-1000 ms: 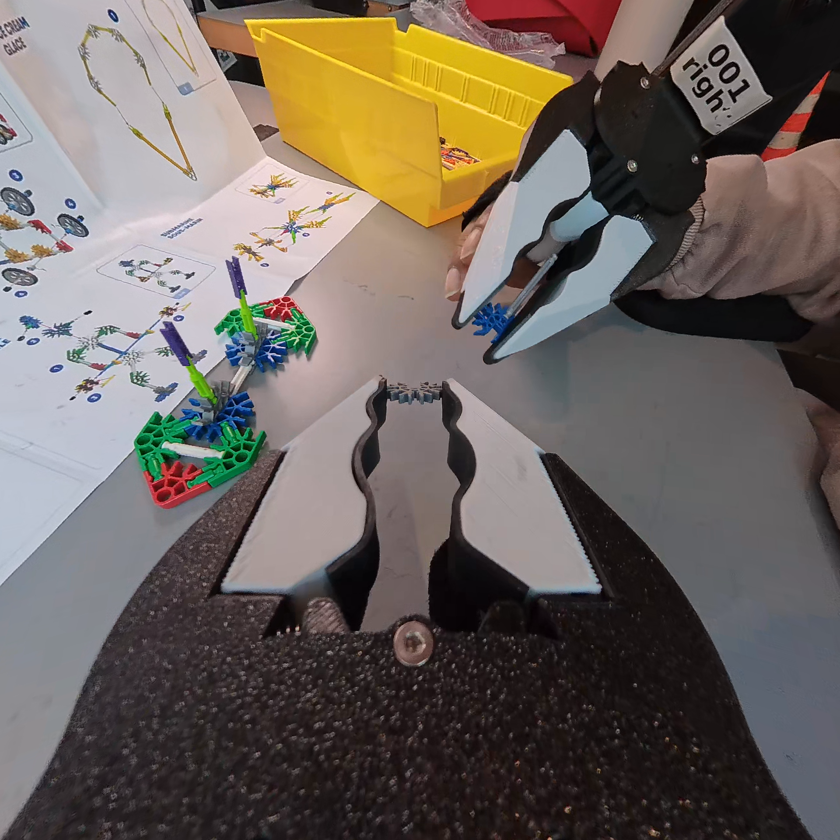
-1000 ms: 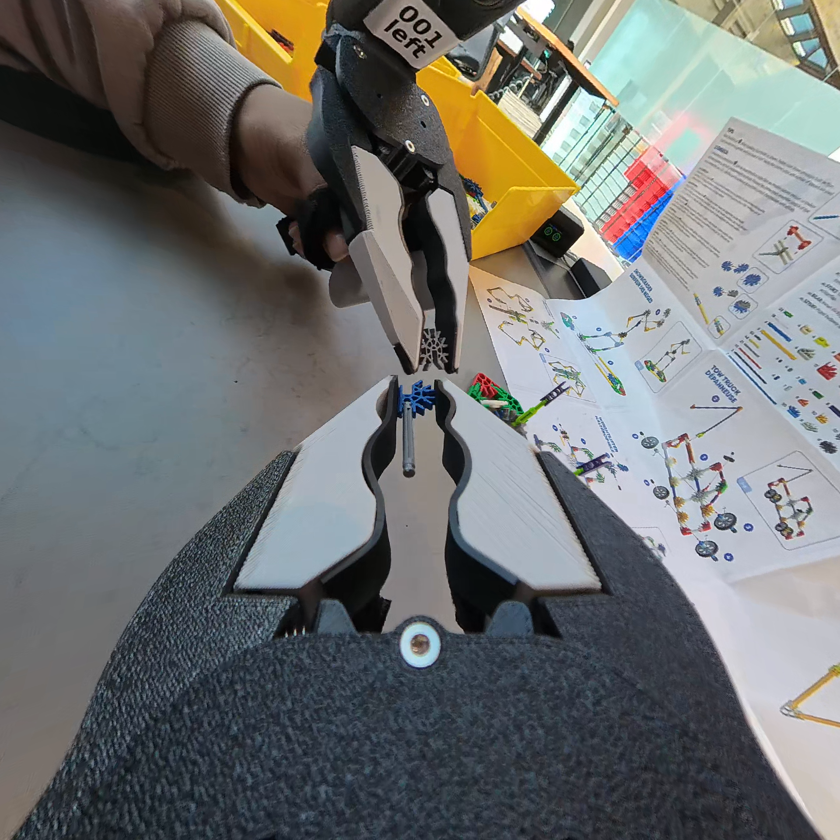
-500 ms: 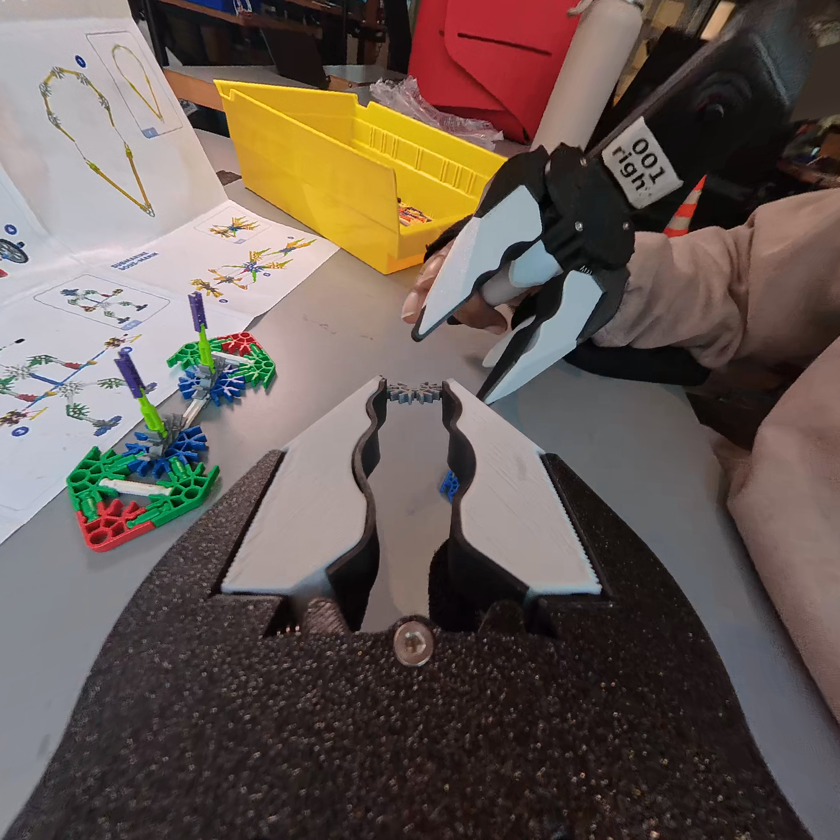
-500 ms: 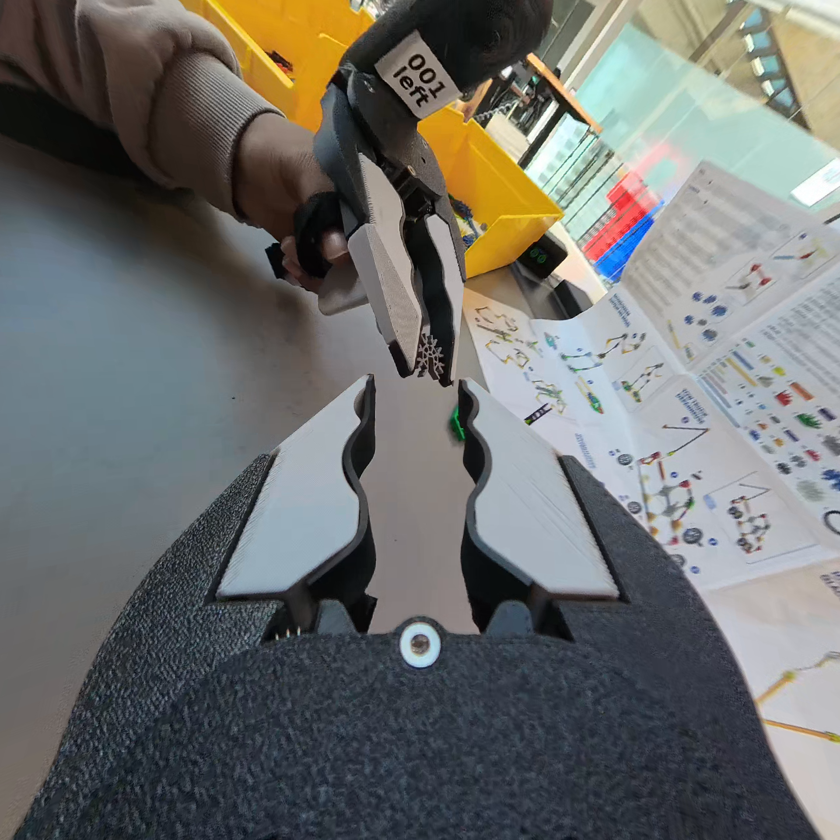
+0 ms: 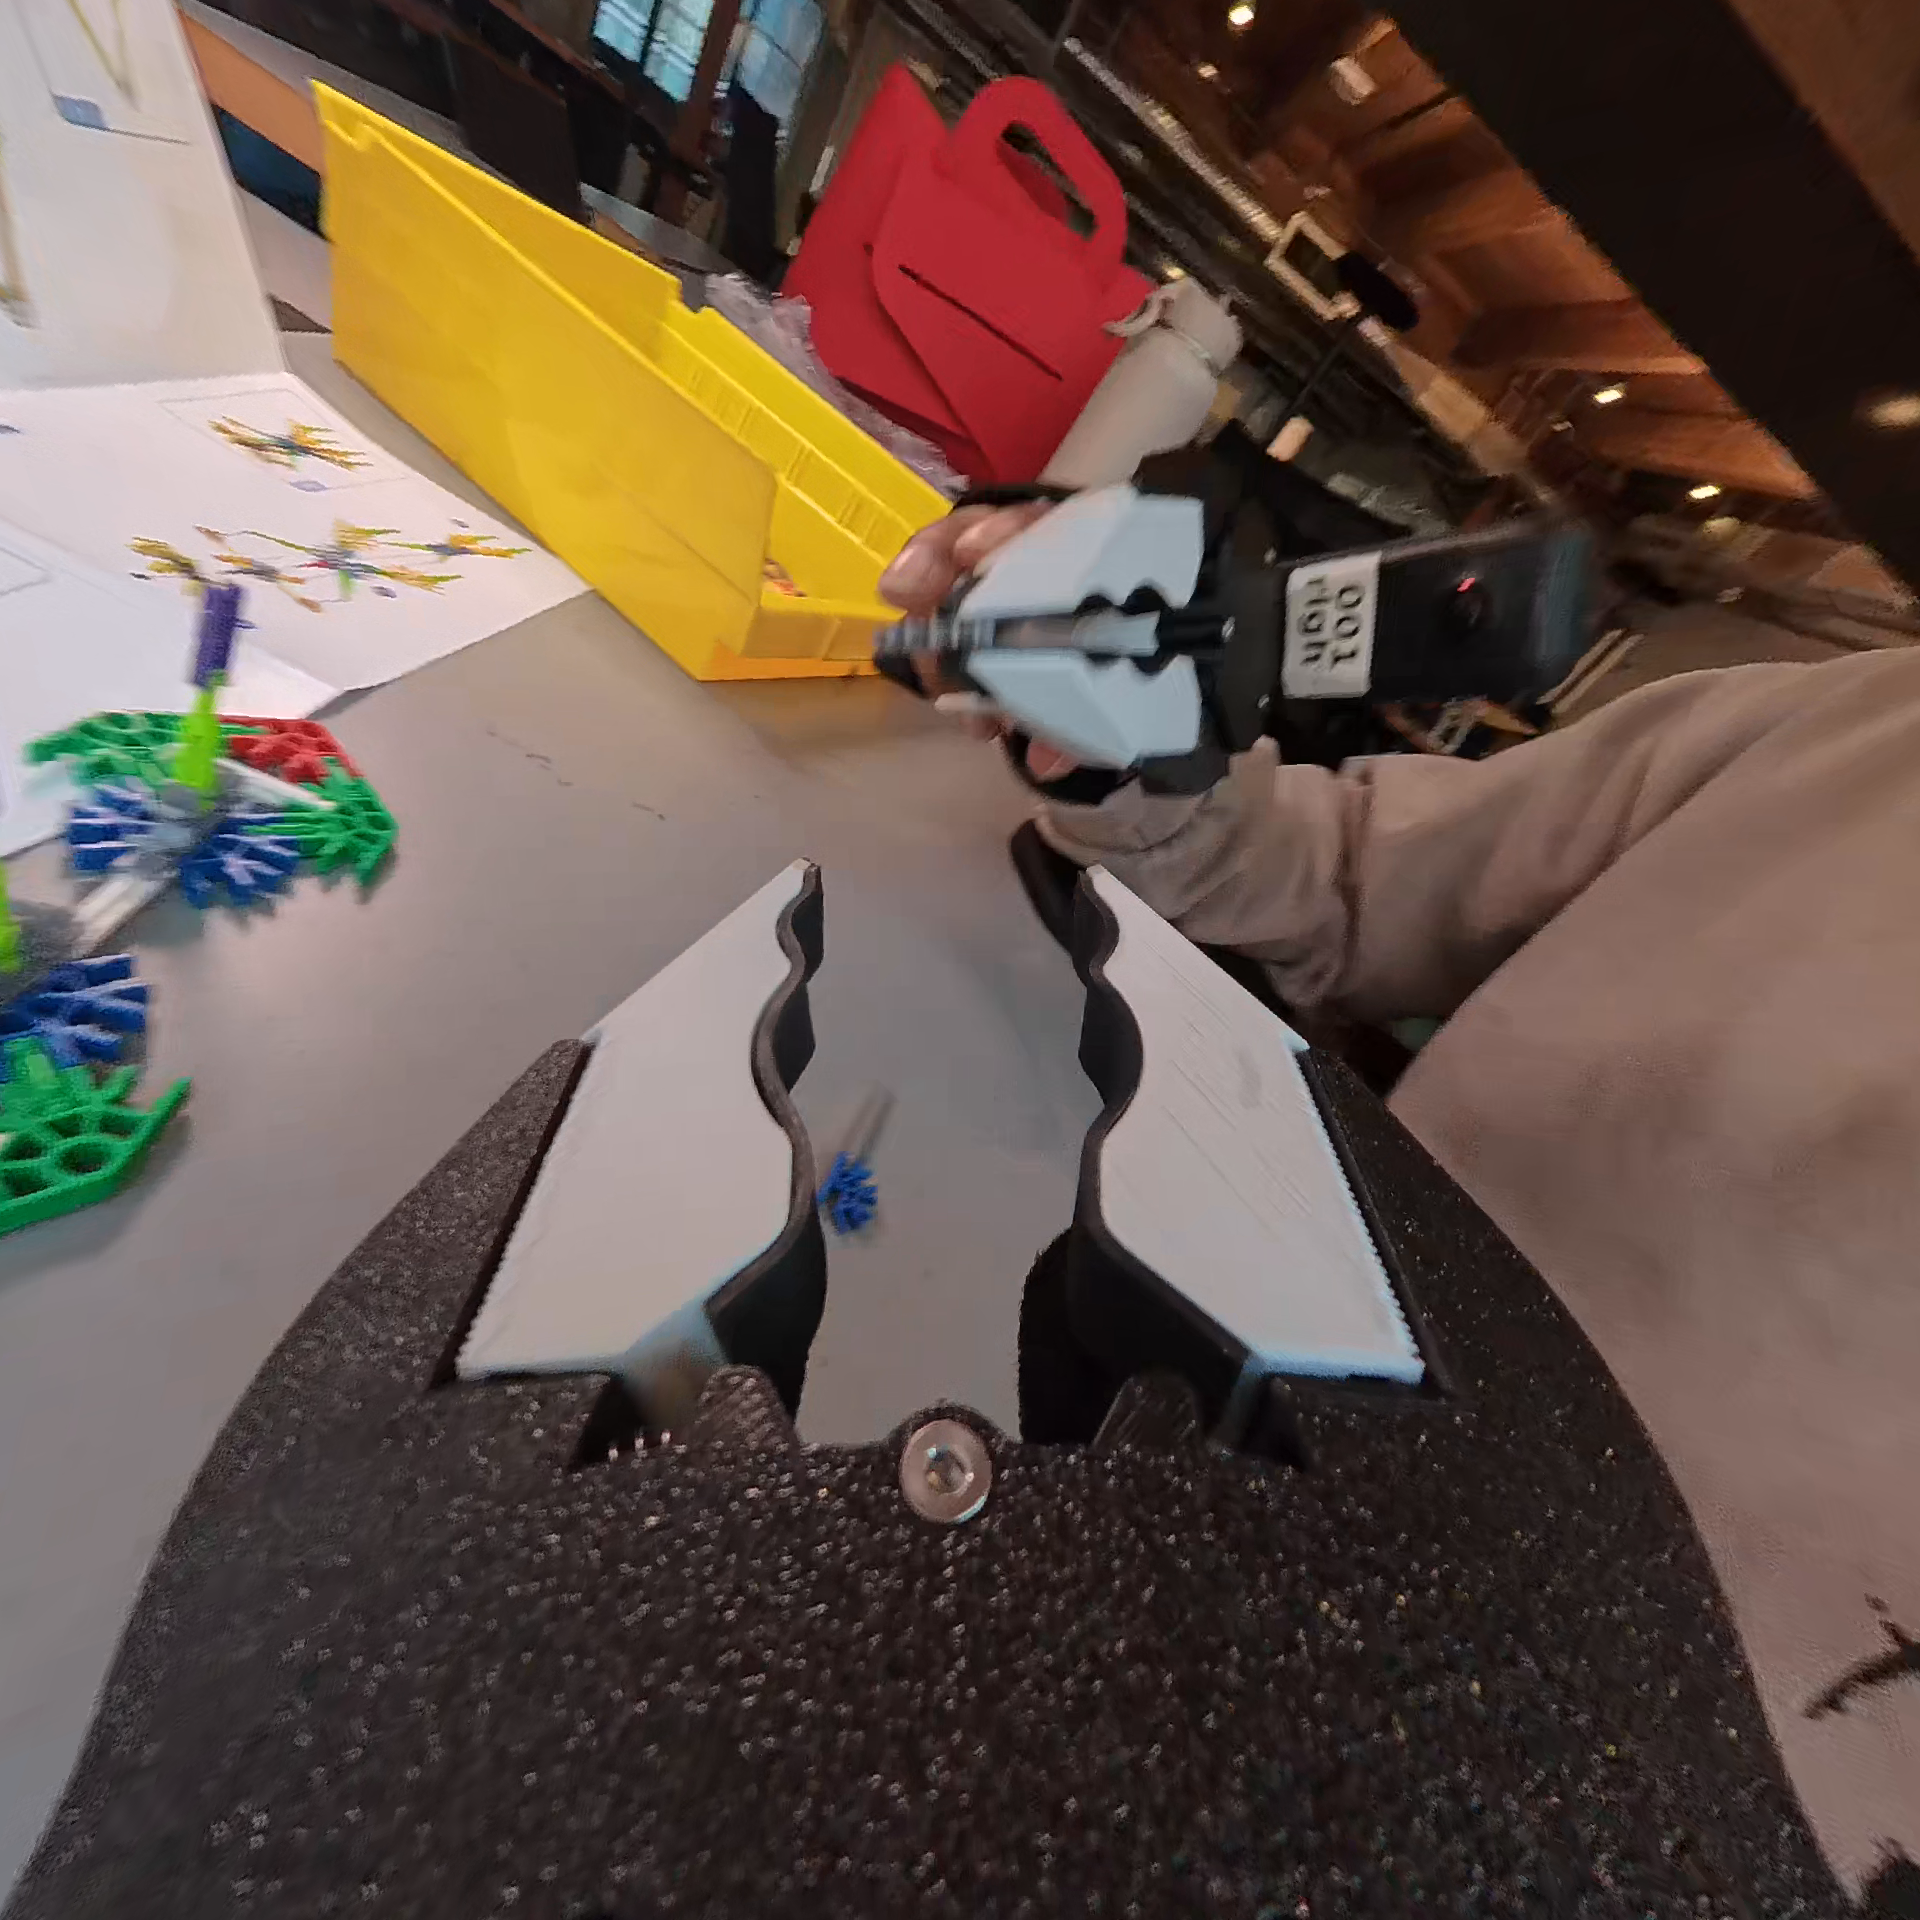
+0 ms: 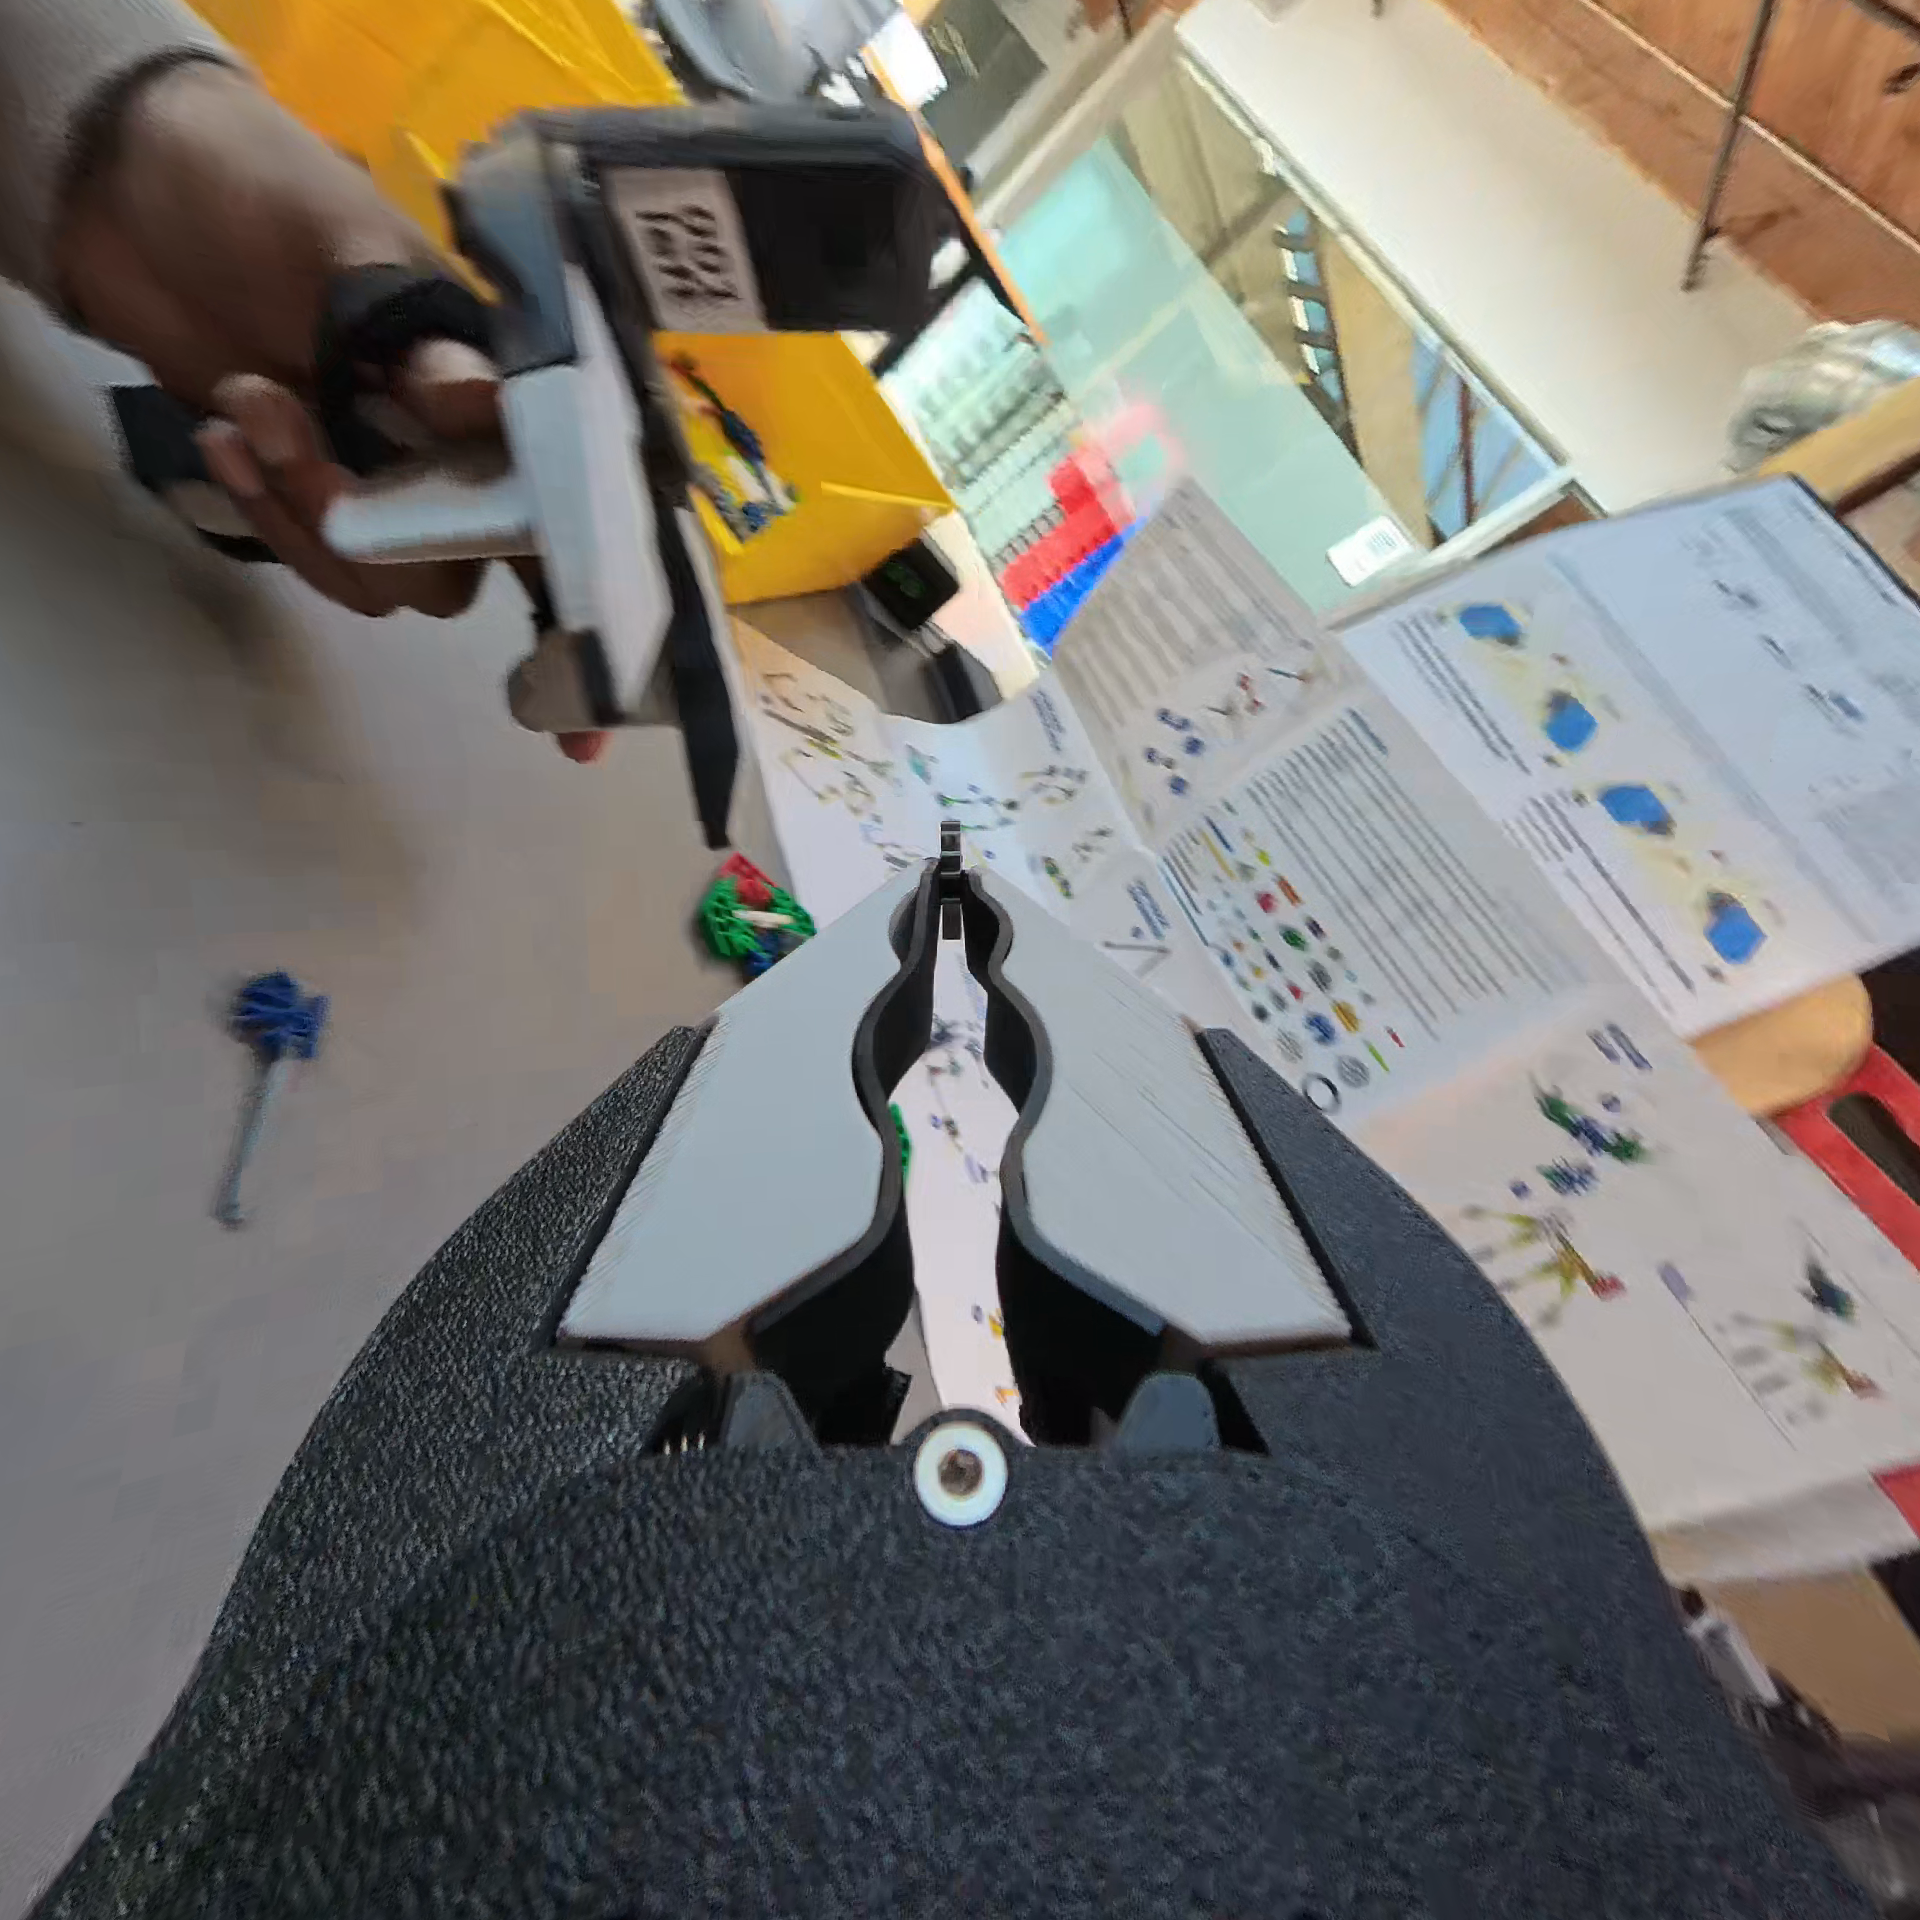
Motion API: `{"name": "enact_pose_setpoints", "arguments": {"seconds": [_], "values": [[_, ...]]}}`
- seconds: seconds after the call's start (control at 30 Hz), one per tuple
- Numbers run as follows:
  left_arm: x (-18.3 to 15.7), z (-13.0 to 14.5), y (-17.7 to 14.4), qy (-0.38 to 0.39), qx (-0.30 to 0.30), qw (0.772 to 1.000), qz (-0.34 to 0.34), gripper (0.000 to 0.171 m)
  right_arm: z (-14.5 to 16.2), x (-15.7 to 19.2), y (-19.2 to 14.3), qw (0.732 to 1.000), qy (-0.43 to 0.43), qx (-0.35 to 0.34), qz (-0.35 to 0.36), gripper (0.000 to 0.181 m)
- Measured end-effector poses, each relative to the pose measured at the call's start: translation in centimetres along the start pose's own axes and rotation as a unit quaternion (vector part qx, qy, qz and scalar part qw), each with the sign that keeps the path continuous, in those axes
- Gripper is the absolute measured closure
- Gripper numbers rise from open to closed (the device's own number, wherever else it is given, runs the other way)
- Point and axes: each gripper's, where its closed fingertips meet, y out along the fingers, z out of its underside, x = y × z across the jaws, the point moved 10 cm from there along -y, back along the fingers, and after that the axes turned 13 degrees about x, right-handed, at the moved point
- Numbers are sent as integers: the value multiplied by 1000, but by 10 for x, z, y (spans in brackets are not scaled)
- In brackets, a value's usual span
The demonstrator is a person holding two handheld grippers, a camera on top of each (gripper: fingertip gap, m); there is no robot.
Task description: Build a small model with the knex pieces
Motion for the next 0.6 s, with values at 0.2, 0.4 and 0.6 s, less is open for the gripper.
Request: {"name": "enact_pose_setpoints", "arguments": {"seconds": [0.2, 0.4, 0.6], "values": [[3, 8, 2, 81, 96, 986, -107, 124, 86, -108, -49, 916, 153, 246, 277, 179], [-5, 29, 33, 152, 231, 952, -132, 124, 165, -124, -74, 841, 224, 390, 302, 156], [-3, 43, 39, 171, 298, 928, -147, 140, 83, -88, -40, 964, 162, 191, 87, 167]]}}
